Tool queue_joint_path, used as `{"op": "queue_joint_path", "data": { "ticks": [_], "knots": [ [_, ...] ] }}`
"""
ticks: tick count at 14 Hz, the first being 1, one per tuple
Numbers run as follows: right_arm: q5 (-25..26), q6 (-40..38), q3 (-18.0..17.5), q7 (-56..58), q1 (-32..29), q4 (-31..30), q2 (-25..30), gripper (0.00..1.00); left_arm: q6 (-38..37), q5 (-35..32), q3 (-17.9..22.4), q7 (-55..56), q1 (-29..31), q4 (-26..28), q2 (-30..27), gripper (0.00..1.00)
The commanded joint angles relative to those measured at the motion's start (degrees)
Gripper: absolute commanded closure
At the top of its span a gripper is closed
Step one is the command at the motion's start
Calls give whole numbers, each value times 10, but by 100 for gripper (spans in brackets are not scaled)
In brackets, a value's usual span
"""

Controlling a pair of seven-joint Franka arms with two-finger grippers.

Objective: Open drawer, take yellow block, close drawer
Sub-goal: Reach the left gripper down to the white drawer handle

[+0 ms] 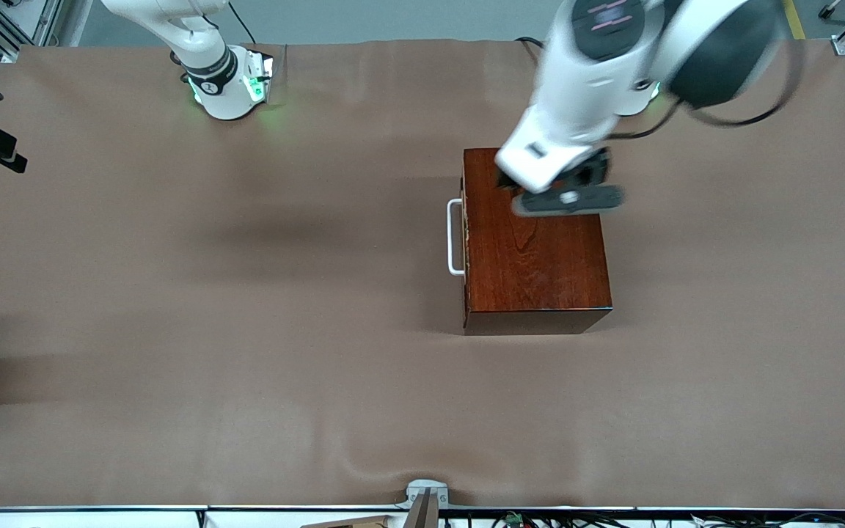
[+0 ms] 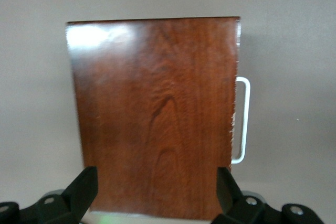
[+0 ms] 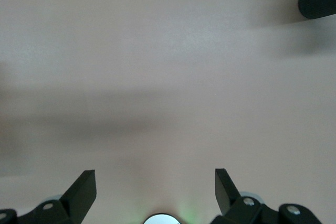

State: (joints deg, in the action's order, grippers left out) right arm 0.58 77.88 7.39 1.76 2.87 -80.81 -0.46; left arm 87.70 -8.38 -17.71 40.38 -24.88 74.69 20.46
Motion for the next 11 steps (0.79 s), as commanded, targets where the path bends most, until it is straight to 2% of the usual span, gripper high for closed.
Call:
{"op": "queue_joint_path", "data": {
  "ticks": [1, 3, 4, 6, 8, 9, 11],
  "knots": [
    [6, 1, -4, 5, -3, 2, 0, 0, 28, -30, 9, 43, -52, -41, 52, 0],
    [6, 1, -4, 5, -4, 2, 0, 0, 42, -30, 21, 64, -87, -62, 84, 0],
    [6, 2, -4, 5, -4, 2, 0, 0, 42, -31, 42, 68, -115, -75, 100, 0],
    [6, 1, -4, 5, -4, 2, 0, 0, 51, -30, 119, 70, -202, -103, 136, 0],
    [6, 1, -4, 5, -5, 2, 0, 0, 55, -26, 208, 73, -290, -153, 185, 0],
    [6, 1, -4, 5, -6, 2, 0, 0, 57, -25, 227, 74, -310, -155, 197, 0],
    [6, 1, -4, 5, -6, 2, 0, 0, 61, -25, 227, 74, -313, -155, 217, 0]
  ]
}}
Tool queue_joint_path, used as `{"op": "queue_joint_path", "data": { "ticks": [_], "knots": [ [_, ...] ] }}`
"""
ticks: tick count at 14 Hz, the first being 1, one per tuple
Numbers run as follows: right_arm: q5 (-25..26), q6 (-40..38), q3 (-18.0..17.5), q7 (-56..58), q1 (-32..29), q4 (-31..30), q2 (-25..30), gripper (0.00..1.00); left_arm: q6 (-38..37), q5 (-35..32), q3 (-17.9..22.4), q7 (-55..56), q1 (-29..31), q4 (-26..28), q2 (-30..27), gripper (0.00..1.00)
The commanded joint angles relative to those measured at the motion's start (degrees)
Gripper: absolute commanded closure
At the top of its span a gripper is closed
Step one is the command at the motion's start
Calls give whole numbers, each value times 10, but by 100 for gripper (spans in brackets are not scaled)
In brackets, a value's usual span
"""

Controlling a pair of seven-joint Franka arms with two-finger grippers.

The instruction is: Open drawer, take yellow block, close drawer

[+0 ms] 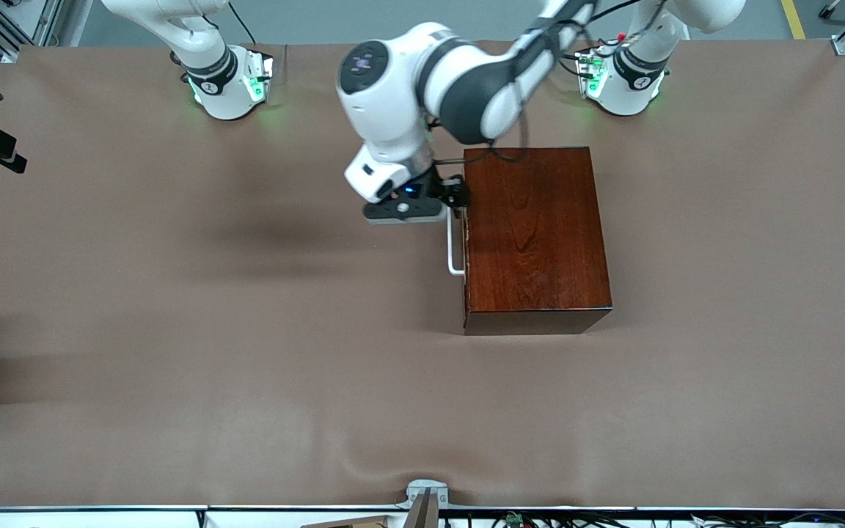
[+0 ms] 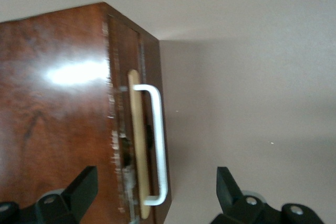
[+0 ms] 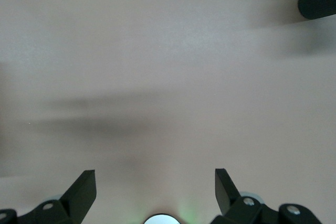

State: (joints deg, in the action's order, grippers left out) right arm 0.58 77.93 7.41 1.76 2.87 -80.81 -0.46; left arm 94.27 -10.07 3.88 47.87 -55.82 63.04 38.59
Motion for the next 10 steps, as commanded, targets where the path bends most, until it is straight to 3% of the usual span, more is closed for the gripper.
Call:
{"op": "queue_joint_path", "data": {
  "ticks": [1, 10],
  "knots": [
    [6, 0, -4, 5, -6, 2, 0, 0, 0, -8, 11, 0, -4, -37, 41, 0],
    [6, 1, -4, 5, -8, 2, 0, 0, -3, -14, 18, 23, -26, -24, 105, 0]
  ]
}}
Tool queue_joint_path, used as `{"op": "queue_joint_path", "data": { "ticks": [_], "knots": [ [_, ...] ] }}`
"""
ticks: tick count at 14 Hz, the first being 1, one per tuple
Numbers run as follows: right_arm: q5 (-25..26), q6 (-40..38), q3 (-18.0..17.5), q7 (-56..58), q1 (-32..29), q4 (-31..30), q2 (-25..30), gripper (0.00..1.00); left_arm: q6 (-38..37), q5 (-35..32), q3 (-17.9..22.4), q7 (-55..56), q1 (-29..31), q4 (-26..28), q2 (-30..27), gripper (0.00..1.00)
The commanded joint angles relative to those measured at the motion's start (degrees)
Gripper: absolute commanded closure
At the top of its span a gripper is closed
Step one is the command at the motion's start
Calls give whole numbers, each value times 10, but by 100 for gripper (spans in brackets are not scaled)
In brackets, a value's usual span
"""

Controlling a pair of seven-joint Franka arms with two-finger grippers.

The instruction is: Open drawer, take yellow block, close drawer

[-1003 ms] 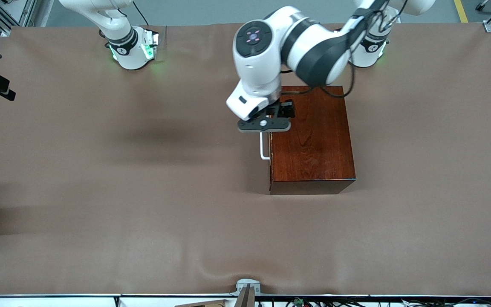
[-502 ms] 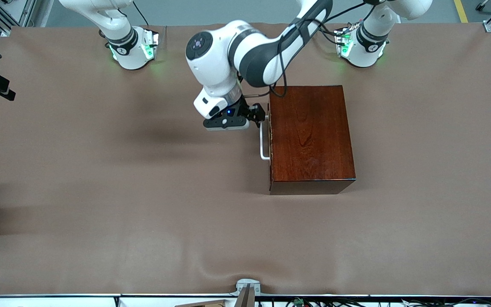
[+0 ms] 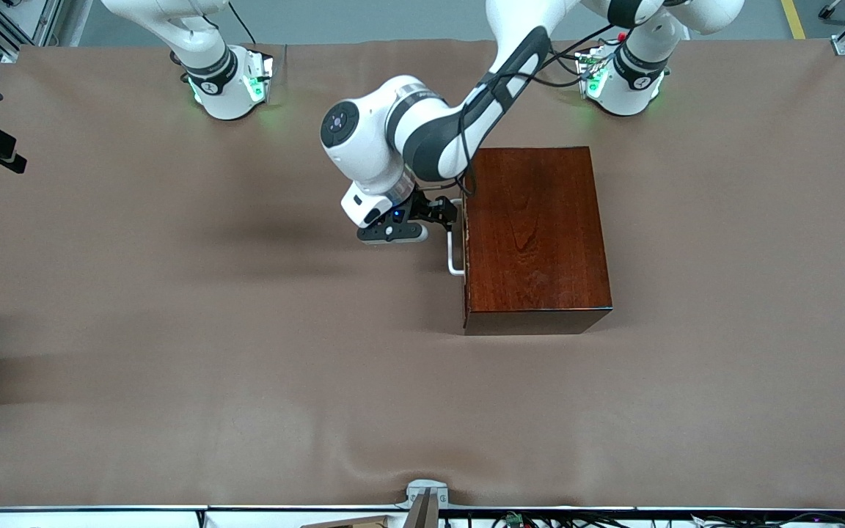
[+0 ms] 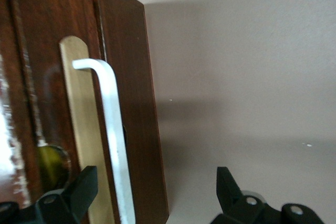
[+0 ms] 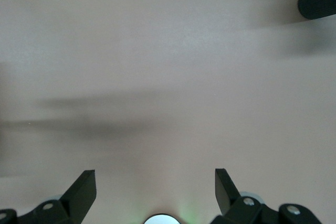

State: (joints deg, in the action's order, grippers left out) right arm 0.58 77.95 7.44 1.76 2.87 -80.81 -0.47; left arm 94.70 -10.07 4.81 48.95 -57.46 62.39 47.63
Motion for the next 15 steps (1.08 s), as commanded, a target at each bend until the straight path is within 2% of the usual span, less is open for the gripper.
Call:
{"op": "queue_joint_path", "data": {
  "ticks": [1, 8, 15],
  "knots": [
    [6, 1, -4, 5, -8, 2, 0, 0, -8, -14, 9, 19, -10, -17, 18, 0],
    [6, 2, -4, 5, -11, 2, -1, 0, -10, -9, 7, 98, -8, -17, 20, 0],
    [6, 3, -4, 5, -11, 2, -1, 0, -10, -8, 7, 108, -6, -10, 25, 0]
  ]
}}
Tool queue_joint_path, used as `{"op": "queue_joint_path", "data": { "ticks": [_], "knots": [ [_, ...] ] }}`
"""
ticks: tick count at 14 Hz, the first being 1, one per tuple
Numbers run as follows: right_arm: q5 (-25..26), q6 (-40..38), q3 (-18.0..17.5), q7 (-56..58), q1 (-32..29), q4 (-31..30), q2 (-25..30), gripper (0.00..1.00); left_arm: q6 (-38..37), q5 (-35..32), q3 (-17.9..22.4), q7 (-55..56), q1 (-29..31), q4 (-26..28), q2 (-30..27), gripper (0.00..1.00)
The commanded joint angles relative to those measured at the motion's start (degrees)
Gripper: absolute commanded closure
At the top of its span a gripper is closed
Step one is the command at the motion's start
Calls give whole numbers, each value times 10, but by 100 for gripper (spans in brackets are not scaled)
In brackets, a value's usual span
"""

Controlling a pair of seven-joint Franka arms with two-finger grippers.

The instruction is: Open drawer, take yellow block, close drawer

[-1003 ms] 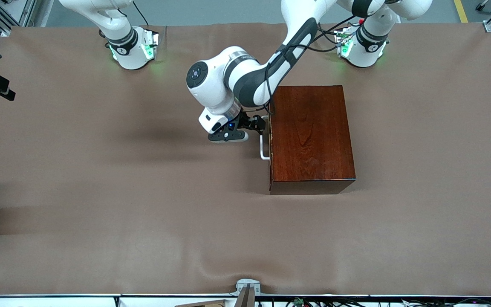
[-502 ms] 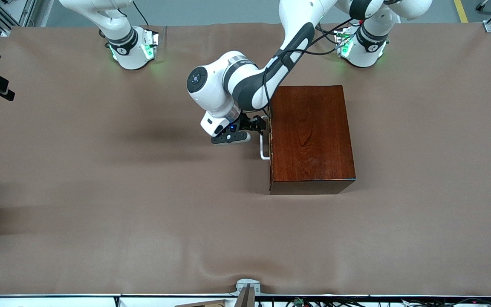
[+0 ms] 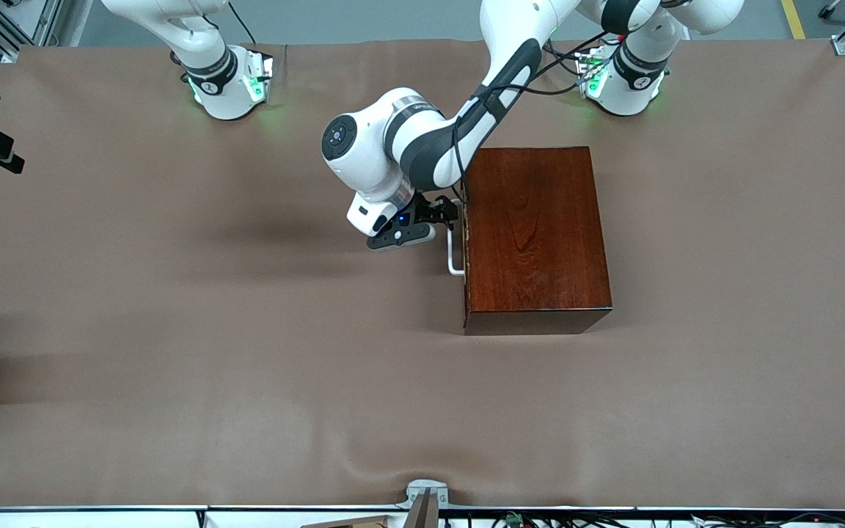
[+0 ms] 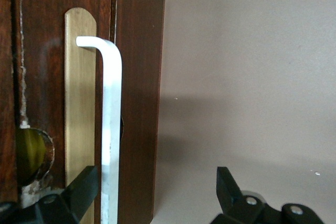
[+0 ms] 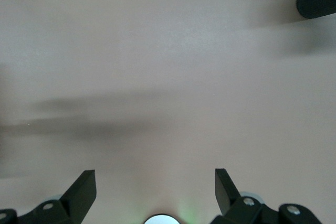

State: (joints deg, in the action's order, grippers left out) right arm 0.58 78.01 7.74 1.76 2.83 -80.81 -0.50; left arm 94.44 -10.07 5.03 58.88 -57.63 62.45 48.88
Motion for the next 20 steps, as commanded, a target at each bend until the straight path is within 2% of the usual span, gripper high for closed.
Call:
{"op": "queue_joint_path", "data": {
  "ticks": [1, 9, 20],
  "knots": [
    [6, 2, -7, 5, -11, 3, -1, 0, -7, -10, 5, 5, -5, -11, 14, 0],
    [7, 2, -7, 5, -8, 3, -1, 0, 0, -7, 5, 6, -3, -15, 24, 0],
    [7, 2, -7, 5, -11, 3, -1, 0, 72, 8, -6, 37, -8, -20, 24, 0]
  ]
}}
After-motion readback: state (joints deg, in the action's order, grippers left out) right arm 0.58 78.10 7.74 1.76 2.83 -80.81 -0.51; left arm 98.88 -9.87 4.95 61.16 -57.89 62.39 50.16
